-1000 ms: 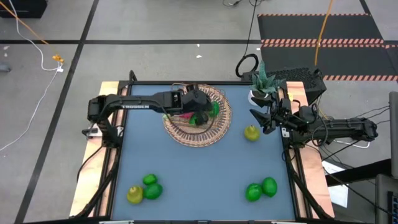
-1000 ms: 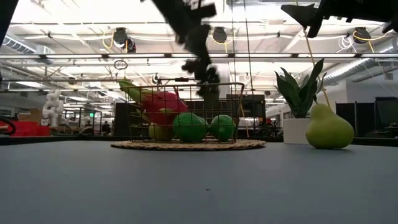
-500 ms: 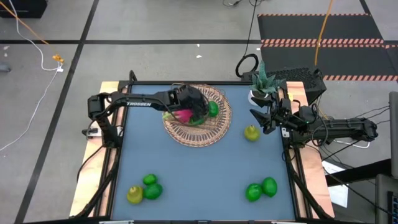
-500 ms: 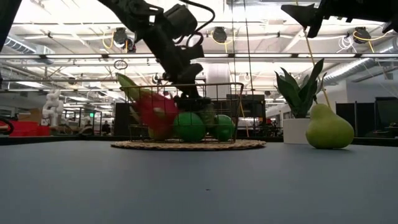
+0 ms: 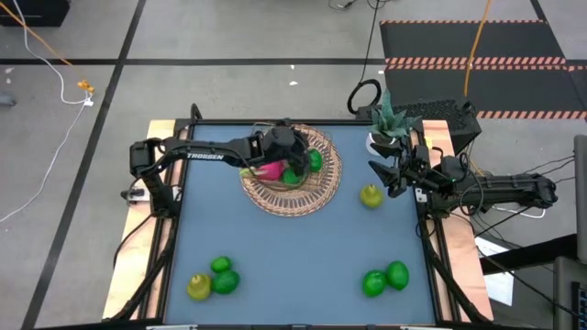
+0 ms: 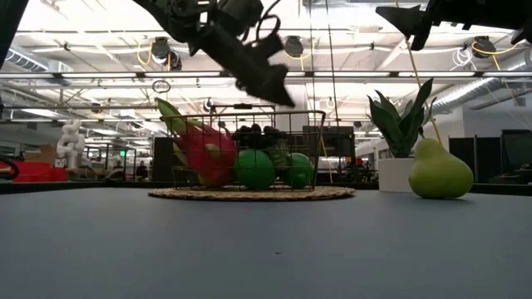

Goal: Build produce basket
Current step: Put the green pear into the gold wire basket

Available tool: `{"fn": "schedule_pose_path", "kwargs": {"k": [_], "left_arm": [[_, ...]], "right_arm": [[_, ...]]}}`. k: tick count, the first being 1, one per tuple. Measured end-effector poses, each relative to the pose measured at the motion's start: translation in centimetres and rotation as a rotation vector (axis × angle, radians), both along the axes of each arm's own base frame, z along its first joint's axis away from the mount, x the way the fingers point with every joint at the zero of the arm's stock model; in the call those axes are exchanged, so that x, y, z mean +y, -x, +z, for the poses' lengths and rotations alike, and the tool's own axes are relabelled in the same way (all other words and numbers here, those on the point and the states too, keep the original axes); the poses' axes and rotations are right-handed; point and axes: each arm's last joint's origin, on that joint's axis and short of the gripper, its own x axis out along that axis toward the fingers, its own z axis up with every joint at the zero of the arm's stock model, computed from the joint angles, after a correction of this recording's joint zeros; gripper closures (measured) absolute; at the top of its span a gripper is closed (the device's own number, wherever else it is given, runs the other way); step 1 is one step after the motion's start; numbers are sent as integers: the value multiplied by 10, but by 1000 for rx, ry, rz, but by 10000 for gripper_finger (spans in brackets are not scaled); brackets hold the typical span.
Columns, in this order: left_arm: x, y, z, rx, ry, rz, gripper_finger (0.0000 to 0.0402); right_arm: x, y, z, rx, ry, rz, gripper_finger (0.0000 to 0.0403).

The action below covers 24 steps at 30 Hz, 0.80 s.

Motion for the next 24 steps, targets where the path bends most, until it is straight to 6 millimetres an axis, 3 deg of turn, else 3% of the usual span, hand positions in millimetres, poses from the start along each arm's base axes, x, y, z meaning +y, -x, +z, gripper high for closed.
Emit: {"fn": "schedule_pose_path", "kwargs": {"k": [3, 7, 16, 24], "left_arm": [[-13, -8, 11, -118, -14, -96, 140], [-32, -24, 14, -304, 99, -288, 139], [-46, -70, -37, -282, 104, -366, 140], [-45, -117, -31, -203, 70, -395, 107]], "right_arm": [[0, 0, 0, -2, 1, 0, 106], [0, 0, 1, -7, 9, -3, 106], [0, -2, 2, -28, 10, -3, 106], [0, -3, 2, -15, 43, -22, 106]]}}
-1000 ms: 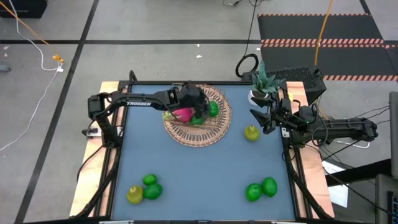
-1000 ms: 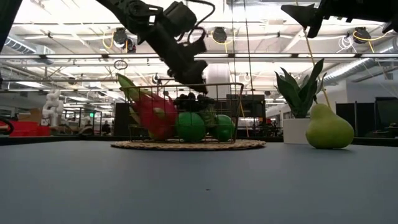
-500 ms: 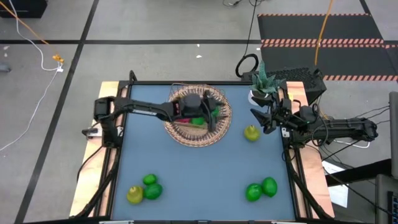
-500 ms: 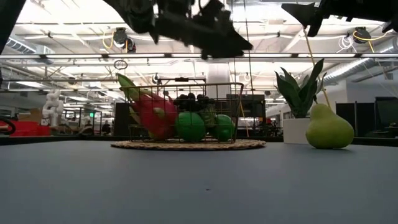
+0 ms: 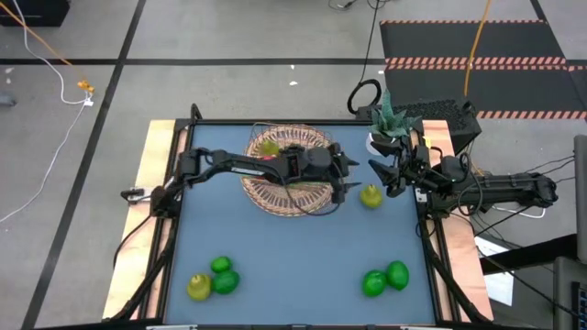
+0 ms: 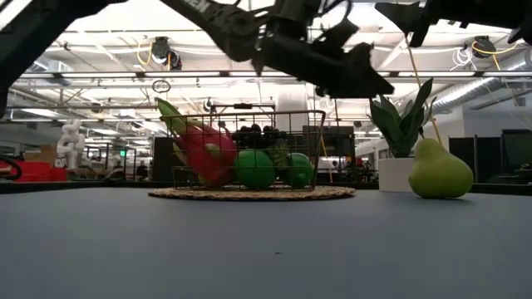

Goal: Build produce basket
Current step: Put the green pear into the gold wire basket

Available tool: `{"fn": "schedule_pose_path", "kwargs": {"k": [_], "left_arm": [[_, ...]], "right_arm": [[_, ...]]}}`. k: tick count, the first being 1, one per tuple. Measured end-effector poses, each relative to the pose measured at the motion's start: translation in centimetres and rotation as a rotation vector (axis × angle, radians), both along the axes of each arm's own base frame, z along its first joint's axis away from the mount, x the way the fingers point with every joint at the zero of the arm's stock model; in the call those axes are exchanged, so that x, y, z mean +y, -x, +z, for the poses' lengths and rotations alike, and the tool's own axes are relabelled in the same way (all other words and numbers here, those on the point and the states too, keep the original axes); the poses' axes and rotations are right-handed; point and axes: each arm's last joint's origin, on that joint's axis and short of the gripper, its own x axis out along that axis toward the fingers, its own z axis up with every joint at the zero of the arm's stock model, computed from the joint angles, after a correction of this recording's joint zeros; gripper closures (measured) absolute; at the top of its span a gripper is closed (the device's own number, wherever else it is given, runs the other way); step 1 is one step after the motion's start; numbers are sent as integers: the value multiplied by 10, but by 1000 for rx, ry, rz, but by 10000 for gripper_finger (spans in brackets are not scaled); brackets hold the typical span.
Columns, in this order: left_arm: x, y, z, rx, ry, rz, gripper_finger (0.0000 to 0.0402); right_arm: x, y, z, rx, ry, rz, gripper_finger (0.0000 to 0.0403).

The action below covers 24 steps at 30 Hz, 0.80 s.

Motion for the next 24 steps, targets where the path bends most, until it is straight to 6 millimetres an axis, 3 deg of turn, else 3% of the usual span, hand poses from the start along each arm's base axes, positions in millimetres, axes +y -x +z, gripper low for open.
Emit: {"fn": "schedule_pose_path", "kwargs": {"k": [5, 10, 16, 24], "left_arm": [[2, -21, -1, 3, 22, -46, 101], [-3, -39, -12, 35, 96, -57, 120], [-7, -56, -25, 57, 76, -62, 161], [-1, -57, -38, 88, 61, -56, 236]], "right_arm": [[0, 0, 0, 4, -2, 1, 106], [0, 1, 2, -28, -29, 21, 106], [0, 1, 2, -27, -29, 21, 106], [0, 0, 0, -15, -30, 20, 106]]}}
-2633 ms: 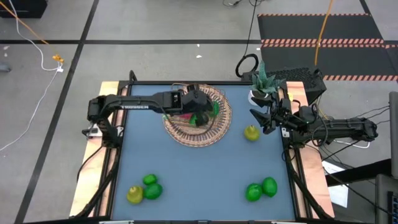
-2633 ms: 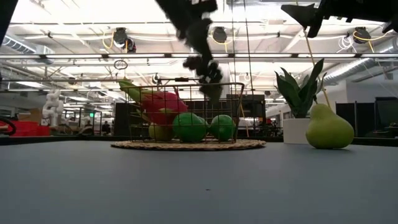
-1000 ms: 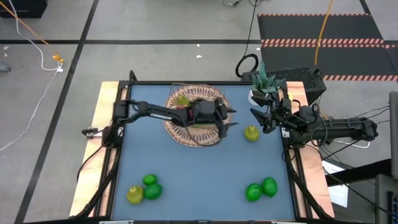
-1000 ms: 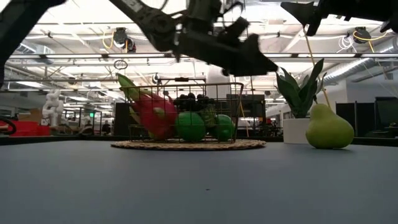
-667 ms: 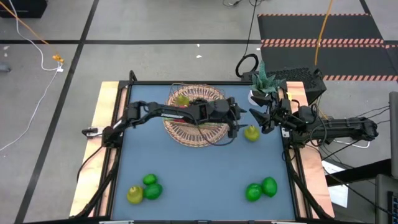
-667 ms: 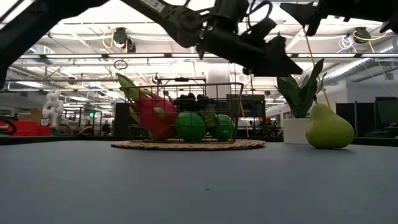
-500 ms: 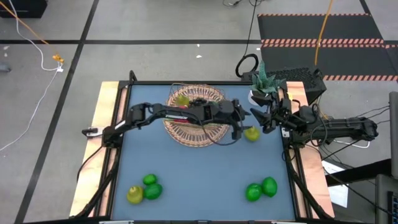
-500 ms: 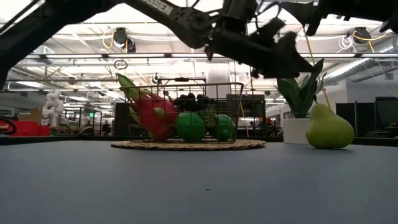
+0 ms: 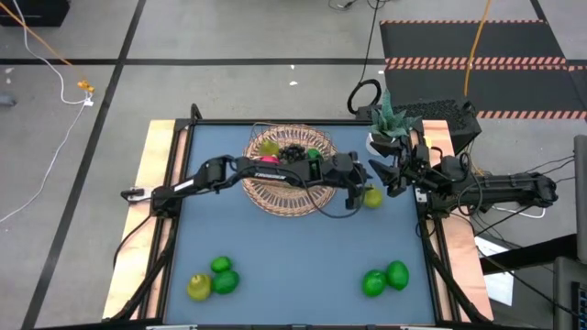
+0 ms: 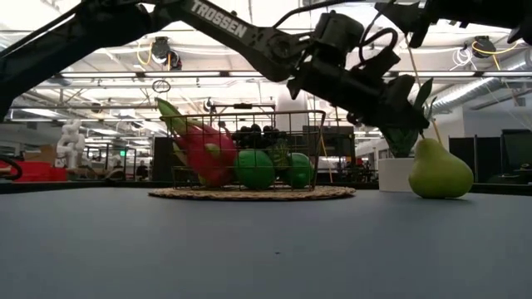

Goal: Build produce basket
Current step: Put the green pear into the gold wire basket

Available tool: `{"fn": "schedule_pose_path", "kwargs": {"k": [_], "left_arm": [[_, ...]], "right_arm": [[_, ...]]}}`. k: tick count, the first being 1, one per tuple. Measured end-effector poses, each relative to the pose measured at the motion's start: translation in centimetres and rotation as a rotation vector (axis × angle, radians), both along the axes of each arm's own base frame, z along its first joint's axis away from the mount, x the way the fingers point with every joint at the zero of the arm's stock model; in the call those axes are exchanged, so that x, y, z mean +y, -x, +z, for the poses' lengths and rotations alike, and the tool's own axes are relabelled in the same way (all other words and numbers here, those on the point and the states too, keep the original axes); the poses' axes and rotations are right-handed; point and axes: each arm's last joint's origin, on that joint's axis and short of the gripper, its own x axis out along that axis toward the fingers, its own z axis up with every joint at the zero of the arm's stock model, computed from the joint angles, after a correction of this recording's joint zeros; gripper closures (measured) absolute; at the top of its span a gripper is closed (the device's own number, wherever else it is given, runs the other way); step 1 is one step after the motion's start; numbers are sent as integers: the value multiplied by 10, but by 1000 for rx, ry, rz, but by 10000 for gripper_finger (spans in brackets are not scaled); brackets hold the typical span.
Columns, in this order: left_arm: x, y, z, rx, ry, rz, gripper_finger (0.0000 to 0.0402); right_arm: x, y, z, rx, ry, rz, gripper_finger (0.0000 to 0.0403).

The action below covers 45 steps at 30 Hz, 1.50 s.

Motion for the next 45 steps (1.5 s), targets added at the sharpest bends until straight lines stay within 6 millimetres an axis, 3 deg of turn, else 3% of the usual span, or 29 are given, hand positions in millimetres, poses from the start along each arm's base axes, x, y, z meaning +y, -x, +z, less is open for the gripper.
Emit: {"fn": "schedule_pose_path", "kwargs": {"k": [9, 21, 31, 39, 45], "left_arm": [[-1, 0, 0, -2, -13, -29, 284], [0, -5, -18, -16, 11, -27, 289], [0, -5, -19, -19, 6, -27, 292], [0, -5, -19, -27, -2, -28, 384], [-5, -4, -15, -17, 2, -34, 378]], "right_arm": [[0, 0, 0, 2, 3, -2, 106], [0, 0, 0, 3, 3, -3, 106], [0, 0, -1, 7, 6, -4, 106], [0, 0, -1, 7, 6, -4, 106], [0, 0, -1, 7, 6, -4, 106]]}}
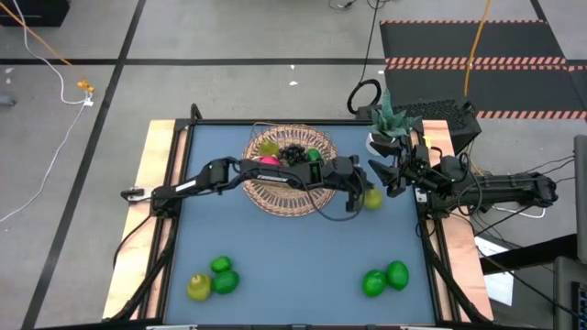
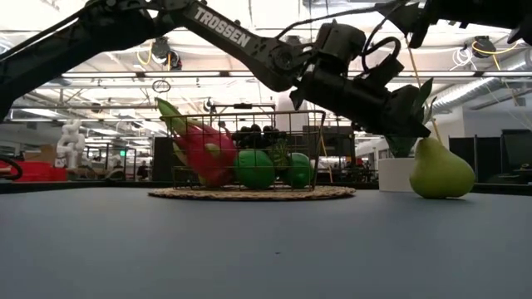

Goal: Build produce basket
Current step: Put the green pear into the gold wire basket

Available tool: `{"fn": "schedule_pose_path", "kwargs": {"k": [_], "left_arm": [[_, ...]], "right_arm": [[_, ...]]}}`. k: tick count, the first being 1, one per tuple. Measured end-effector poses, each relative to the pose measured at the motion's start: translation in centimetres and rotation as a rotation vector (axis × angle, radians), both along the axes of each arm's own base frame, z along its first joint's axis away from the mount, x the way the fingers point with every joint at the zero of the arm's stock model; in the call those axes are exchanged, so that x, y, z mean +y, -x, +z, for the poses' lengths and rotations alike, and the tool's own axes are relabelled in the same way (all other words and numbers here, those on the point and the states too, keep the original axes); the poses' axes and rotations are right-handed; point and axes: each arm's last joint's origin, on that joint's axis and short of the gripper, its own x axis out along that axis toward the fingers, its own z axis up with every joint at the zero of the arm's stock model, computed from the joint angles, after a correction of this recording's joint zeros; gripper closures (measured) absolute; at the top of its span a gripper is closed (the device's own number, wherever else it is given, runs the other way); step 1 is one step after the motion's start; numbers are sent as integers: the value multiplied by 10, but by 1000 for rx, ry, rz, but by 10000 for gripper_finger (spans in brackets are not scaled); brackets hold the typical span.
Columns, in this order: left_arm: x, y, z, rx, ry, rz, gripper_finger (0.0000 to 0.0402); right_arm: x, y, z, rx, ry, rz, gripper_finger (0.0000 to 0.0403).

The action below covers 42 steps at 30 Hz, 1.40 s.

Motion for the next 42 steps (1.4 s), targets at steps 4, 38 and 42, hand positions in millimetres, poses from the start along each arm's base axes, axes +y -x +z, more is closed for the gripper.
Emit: {"fn": "schedule_pose_path", "kwargs": {"k": [4, 38, 42], "left_arm": [[-11, 6, 26, 7, -47, -3, 391], [62, 127, 165, 290, -127, 501, 391], [76, 127, 127, 301, -106, 540, 381]], "right_arm": [[0, 0, 0, 0, 0, 1, 106], [9, 6, 4, -29, 16, 105, 106], [9, 5, 3, -23, 15, 104, 106]]}}
